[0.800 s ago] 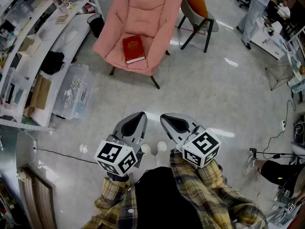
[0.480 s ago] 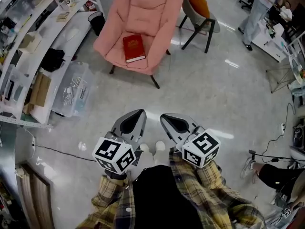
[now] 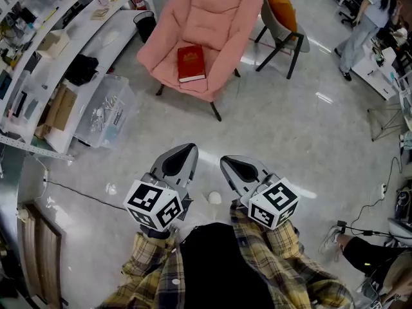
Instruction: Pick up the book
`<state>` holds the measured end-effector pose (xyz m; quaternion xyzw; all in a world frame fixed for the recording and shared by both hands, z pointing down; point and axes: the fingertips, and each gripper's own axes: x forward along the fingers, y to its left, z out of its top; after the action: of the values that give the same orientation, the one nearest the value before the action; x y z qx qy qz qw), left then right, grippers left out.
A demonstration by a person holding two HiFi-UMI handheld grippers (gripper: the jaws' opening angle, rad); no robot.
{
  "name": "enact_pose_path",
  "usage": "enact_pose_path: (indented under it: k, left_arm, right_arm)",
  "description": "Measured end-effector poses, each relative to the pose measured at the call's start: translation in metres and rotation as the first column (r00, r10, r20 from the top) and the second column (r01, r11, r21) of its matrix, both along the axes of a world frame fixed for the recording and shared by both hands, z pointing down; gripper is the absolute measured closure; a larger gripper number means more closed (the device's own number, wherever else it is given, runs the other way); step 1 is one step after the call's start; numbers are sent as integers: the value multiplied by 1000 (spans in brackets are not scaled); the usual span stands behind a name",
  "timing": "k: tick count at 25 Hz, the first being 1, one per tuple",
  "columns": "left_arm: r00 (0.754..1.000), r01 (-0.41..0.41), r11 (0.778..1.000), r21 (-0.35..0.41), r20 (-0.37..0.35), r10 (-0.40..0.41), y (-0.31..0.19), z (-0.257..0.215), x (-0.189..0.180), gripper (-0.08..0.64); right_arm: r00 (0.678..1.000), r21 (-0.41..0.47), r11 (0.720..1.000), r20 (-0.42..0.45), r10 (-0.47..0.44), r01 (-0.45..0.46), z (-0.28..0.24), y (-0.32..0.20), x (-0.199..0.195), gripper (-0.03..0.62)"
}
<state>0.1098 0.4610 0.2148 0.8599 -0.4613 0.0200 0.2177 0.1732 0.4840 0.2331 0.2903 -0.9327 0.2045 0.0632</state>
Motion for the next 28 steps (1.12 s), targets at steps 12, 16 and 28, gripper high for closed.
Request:
enact_pose_path:
  k: [12,16,28]
  left_arm:
    - [1000,-21,1000,-18,-19,21,-23,14,-10,557]
    - [999,-37,999,-21,-18,37,-46,14,-34,557]
    - [997,-77,995,-66,-22,76,-127,23,-146,557]
  right_arm:
    - [1000,-43,999,-16,9,-9,16,-22,-10,575]
    - [999,-57,998,-17,29,-30,20,-45,-32,575]
    - [995,-80,992,-23,93,-95,16,-122,-135,575]
